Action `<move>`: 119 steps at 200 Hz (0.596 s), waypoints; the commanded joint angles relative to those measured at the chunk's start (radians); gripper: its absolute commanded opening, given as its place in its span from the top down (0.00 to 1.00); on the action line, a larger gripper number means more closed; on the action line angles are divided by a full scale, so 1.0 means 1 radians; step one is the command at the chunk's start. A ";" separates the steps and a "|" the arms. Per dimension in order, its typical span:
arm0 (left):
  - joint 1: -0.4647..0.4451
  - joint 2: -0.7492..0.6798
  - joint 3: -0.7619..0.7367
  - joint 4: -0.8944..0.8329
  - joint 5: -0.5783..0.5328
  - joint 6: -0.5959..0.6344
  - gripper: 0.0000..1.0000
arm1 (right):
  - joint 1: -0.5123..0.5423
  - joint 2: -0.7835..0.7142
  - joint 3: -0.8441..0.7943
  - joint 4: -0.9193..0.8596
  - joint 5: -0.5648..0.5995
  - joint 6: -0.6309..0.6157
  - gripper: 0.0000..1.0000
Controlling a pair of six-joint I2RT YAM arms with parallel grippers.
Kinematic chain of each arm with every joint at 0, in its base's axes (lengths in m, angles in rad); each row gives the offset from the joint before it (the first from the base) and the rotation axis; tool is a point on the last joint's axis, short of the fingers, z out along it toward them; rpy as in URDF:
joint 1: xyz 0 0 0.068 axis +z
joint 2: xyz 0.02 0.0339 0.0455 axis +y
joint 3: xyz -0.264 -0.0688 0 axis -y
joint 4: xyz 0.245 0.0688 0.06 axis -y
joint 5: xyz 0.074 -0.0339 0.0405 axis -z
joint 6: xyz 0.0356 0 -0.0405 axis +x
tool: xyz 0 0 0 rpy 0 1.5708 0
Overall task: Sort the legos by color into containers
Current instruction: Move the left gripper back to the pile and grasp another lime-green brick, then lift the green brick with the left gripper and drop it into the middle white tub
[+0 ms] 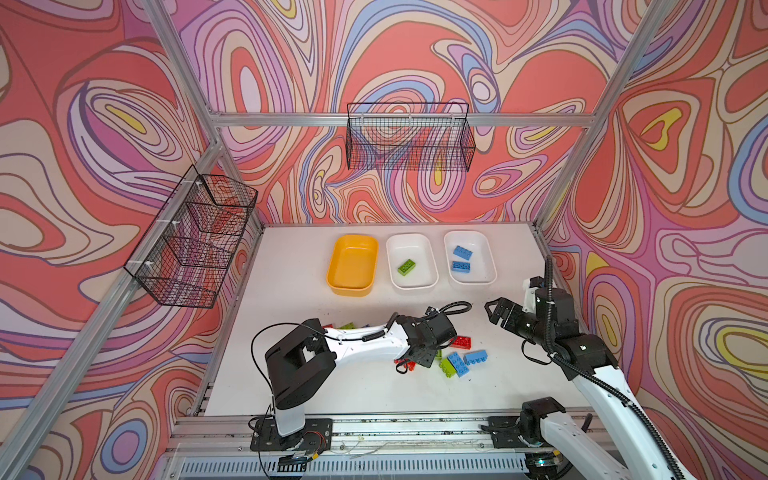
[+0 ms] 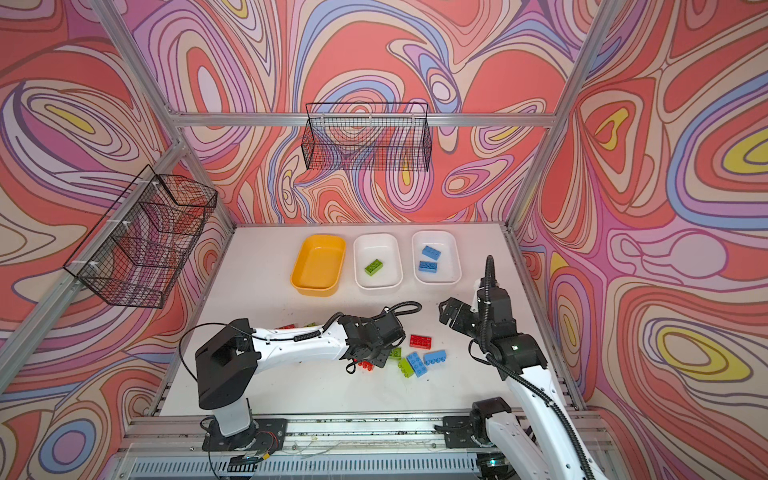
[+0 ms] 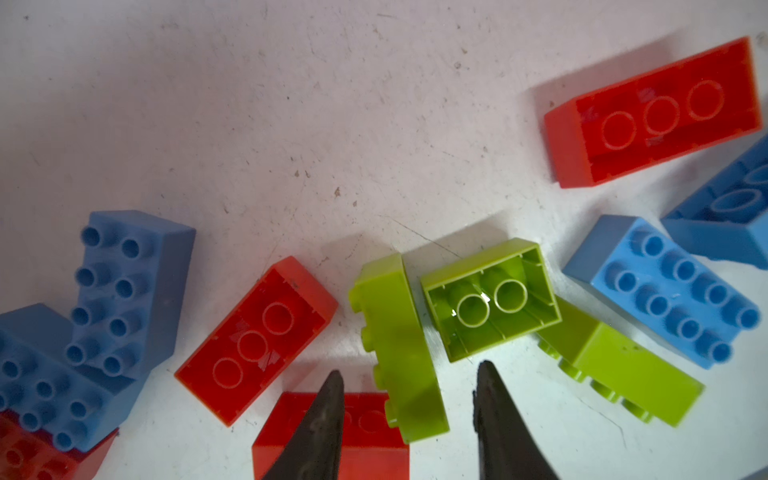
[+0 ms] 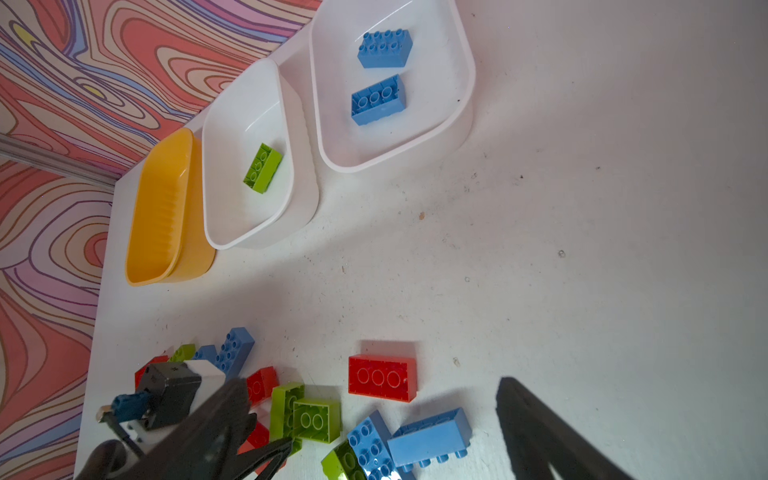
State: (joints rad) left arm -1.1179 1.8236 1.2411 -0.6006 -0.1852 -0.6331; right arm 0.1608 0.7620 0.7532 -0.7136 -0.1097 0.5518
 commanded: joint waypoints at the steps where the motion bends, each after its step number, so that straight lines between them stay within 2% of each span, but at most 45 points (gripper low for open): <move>1: 0.000 0.028 0.022 -0.044 -0.035 -0.022 0.67 | 0.005 0.009 0.009 -0.014 0.019 -0.010 0.02; 29: 0.003 0.049 0.025 -0.051 -0.053 -0.019 0.68 | 0.005 0.017 0.008 -0.013 0.018 -0.011 0.02; 119: 0.037 0.056 -0.038 0.030 0.014 -0.018 0.71 | 0.005 0.031 0.018 -0.027 0.042 -0.001 0.02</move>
State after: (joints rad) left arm -1.0927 1.8629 1.2186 -0.5846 -0.1917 -0.6331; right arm 0.1612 0.7868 0.7532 -0.7235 -0.0917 0.5507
